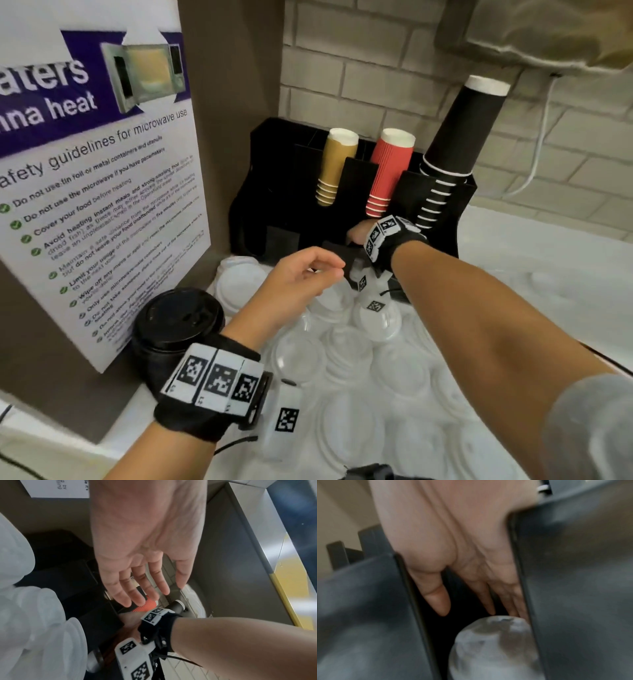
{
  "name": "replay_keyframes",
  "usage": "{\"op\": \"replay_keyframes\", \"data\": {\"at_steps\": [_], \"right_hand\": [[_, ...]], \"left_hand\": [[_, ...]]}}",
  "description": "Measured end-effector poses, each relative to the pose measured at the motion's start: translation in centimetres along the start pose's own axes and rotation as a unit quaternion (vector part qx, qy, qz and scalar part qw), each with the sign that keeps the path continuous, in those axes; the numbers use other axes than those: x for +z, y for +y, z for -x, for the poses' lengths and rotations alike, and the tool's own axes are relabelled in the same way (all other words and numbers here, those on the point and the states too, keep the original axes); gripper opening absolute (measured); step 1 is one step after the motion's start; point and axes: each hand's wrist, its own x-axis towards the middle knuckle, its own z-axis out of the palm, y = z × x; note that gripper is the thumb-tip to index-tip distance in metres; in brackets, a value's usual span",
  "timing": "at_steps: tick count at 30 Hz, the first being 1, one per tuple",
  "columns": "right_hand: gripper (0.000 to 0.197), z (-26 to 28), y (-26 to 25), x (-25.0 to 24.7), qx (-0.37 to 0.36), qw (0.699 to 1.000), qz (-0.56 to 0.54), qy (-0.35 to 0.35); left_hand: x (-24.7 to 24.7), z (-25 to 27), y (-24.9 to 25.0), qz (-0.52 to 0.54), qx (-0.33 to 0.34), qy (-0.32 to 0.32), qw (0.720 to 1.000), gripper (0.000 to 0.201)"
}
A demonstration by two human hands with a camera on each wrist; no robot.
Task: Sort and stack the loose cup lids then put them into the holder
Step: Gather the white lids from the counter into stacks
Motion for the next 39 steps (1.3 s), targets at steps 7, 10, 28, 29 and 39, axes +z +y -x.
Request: {"op": "replay_keyframes", "data": {"at_steps": [7,10,28,29,39], "right_hand": [[0.036,0.5,0.9,0.4,-0.049,0.989,0.132,-0.048],[0.028,0.9,1.1,-0.4,-0.056,0.983,0.165,-0.05],[0.034,7.8,3.3,-5.4,0.009,0.978,-0.055,0.201],[0.031,8.8,3.6,-5.5,-0.007,0.969,-0.106,0.223],[0.026,18.0,0.9,1.8,-0.111,0.789,-0.603,0.04]], "left_hand": [[0.1,0.2,0.3,0.022,0.005,-0.022,1.0,0.01],[0.0,0.3,0.3,0.028,0.013,-0.018,0.999,0.01],[0.3,0.4,-0.6,0.098,0.015,0.063,0.993,0.022],[0.4,0.3,-0.7,0.109,0.006,0.071,0.991,0.025],[2.4,1.0,-0.2,0.418,-0.076,-0.029,0.905,0.058]]}}
